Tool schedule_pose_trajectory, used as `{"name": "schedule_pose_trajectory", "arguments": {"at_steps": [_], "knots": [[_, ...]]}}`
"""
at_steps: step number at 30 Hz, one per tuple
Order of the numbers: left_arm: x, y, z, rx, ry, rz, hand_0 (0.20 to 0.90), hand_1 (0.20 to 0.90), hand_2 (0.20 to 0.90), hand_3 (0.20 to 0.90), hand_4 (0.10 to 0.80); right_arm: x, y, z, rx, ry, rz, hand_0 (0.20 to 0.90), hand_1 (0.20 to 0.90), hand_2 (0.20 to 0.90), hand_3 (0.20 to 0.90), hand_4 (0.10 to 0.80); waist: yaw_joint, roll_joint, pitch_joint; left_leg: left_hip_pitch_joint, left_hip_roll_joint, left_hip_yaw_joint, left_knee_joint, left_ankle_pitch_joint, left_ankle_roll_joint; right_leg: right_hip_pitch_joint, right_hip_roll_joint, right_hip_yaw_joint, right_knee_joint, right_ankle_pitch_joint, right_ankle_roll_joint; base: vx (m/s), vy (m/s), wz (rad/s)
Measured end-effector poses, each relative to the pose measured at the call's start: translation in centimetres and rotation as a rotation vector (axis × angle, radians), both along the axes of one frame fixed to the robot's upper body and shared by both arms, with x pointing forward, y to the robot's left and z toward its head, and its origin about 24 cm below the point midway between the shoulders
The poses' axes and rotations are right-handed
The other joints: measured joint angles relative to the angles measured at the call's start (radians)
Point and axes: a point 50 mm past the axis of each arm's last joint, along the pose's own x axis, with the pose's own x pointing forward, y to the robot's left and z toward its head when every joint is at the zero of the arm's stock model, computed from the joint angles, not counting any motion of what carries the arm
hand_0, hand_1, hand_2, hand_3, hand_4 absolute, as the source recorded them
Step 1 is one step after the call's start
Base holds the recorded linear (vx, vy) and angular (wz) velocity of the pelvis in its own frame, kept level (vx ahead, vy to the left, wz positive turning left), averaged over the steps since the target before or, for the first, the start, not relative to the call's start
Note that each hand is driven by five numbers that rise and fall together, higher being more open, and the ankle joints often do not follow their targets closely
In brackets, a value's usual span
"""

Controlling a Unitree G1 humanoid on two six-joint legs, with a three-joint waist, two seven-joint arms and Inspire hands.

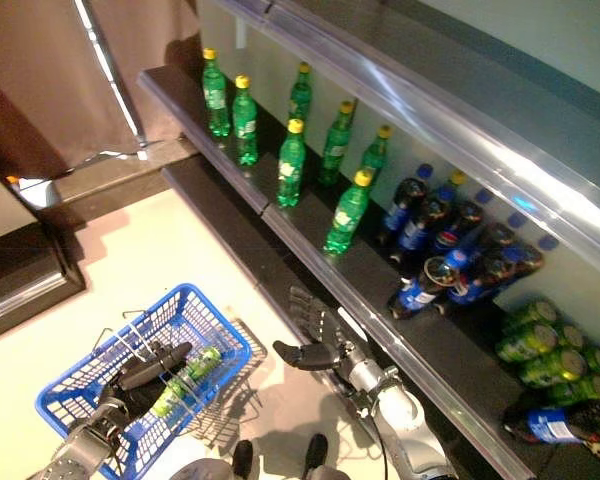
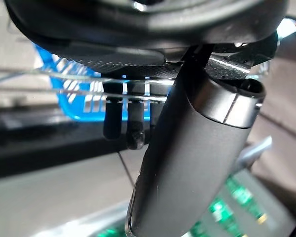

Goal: Pick up the drink and place into the basket.

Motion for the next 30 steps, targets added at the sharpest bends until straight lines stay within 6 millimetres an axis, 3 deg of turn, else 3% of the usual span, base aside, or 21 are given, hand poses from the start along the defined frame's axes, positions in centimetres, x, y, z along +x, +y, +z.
{"name": "schedule_pose_trajectory", "arguments": {"at_steps": [9, 17, 25, 27, 28, 30], "knots": [[-1.1, -1.7, -2.6, -0.124, 0.073, 0.207, 0.3, 0.3, 0.3, 0.2, 0.1, 0.2, -0.8, 0.2, 0.065, -0.008, -0.071, 0.9, 0.9, 0.9, 0.9, 0.8, -0.044, 0.0, -0.001, 0.018, 0.006, 0.022, -0.003, -0.003, -0.007, 0.005, 0.009, 0.025, -0.005, 0.001, -0.01, 0.005, -0.055, -0.09], [-1.3, -1.7, -2.7, -0.141, 0.069, 0.282, 0.3, 0.3, 0.3, 0.2, 0.1, -0.4, -1.4, -0.9, 0.062, 0.037, -0.105, 0.9, 0.9, 0.9, 0.9, 0.8, -0.039, 0.001, -0.001, 0.026, 0.022, 0.021, -0.003, -0.006, -0.018, 0.012, 0.025, 0.027, -0.004, -0.003, -0.023, 0.056, -0.038, -0.01], [-3.4, -0.3, -3.2, -0.127, 0.103, 0.384, 0.3, 0.3, 0.3, 0.2, 0.1, -1.4, -2.5, -1.4, 0.055, 0.063, -0.146, 0.9, 0.9, 0.9, 0.9, 0.8, -0.014, 0.016, -0.007, 0.019, 0.029, -0.028, -0.004, -0.006, -0.031, 0.034, 0.028, -0.015, -0.001, -0.018, -0.032, 0.061, 0.027, 0.18], [-3.9, -0.1, -3.4, -0.124, 0.115, 0.398, 0.3, 0.3, 0.3, 0.2, 0.1, -1.9, -2.9, -1.4, 0.053, 0.066, -0.164, 0.9, 0.9, 0.9, 0.9, 0.8, -0.015, 0.024, -0.009, 0.003, 0.026, -0.064, -0.007, -0.005, -0.038, 0.048, 0.019, -0.016, 0.001, -0.034, -0.023, -0.039, 0.256, 0.7], [-3.8, -0.1, -3.3, -0.123, 0.112, 0.397, 0.3, 0.3, 0.3, 0.2, 0.1, -2.0, -3.3, -1.3, 0.043, 0.061, -0.173, 0.9, 0.9, 0.9, 0.9, 0.8, -0.019, 0.026, -0.009, -0.013, 0.028, -0.056, -0.006, -0.005, -0.041, 0.052, 0.009, -0.017, 0.002, -0.04, -0.018, -0.07, 0.308, 1.01], [-3.6, -0.3, -3.3, -0.125, 0.109, 0.387, 0.3, 0.3, 0.3, 0.2, 0.1, -2.0, -4.7, -0.7, -0.008, 0.047, -0.178, 0.9, 0.9, 0.9, 0.9, 0.8, -0.044, 0.03, -0.009, -0.046, 0.047, 0.037, -0.002, 0.002, -0.046, 0.064, -0.022, -0.034, 0.002, -0.061, 0.008, -0.073, 0.326, 1.2]]}}
